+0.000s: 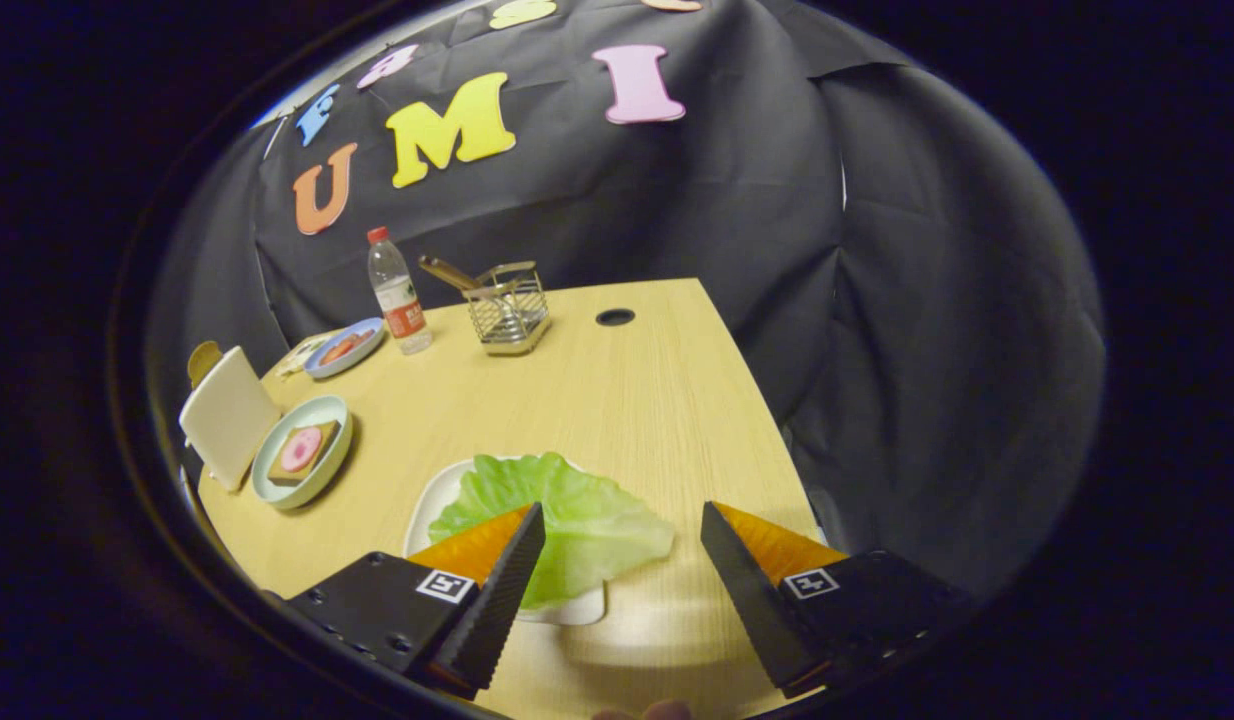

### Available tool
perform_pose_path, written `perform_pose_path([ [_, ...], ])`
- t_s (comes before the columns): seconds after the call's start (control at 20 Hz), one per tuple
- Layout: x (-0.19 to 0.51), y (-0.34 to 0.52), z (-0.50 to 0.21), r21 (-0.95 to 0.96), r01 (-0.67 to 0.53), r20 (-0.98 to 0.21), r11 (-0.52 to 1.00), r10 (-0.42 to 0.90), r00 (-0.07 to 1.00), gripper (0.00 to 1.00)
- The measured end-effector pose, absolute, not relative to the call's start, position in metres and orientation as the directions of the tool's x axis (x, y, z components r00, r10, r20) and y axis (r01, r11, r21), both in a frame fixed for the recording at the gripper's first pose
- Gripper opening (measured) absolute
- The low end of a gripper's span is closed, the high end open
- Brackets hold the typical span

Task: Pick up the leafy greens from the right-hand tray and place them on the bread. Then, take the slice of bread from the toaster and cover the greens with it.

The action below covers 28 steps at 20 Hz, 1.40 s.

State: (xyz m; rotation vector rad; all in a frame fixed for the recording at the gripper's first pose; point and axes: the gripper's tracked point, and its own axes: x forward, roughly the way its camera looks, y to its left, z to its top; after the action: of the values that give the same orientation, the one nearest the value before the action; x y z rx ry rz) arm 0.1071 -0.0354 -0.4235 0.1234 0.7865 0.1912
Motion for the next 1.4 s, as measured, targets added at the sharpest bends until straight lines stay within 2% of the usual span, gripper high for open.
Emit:
perform_pose_path([
  [0.3, 0.107, -0.028, -0.439, 0.18, -0.122, -0.723, 0.976, 0.215, 0.657, 0.94],
  [0.45, 0.11, -0.019, -0.44, 0.167, -0.135, -0.727, 0.977, 0.215, 0.652, 0.67],
  [0.5, 0.113, -0.018, -0.438, 0.158, -0.137, -0.725, 0.978, 0.209, 0.657, 0.64],
  [0.65, 0.119, -0.017, -0.428, 0.1, -0.154, -0.717, 0.983, 0.179, 0.674, 0.08],
  [0.7, 0.119, -0.017, -0.423, 0.086, -0.157, -0.714, 0.984, 0.171, 0.679, 0.08],
  [0.75, 0.115, -0.014, -0.422, 0.097, -0.163, -0.711, 0.982, 0.183, 0.679, 0.01],
  [1.4, 0.105, 0.02, -0.305, 0.196, -0.155, -0.633, 0.968, 0.245, 0.734, 0.0],
])
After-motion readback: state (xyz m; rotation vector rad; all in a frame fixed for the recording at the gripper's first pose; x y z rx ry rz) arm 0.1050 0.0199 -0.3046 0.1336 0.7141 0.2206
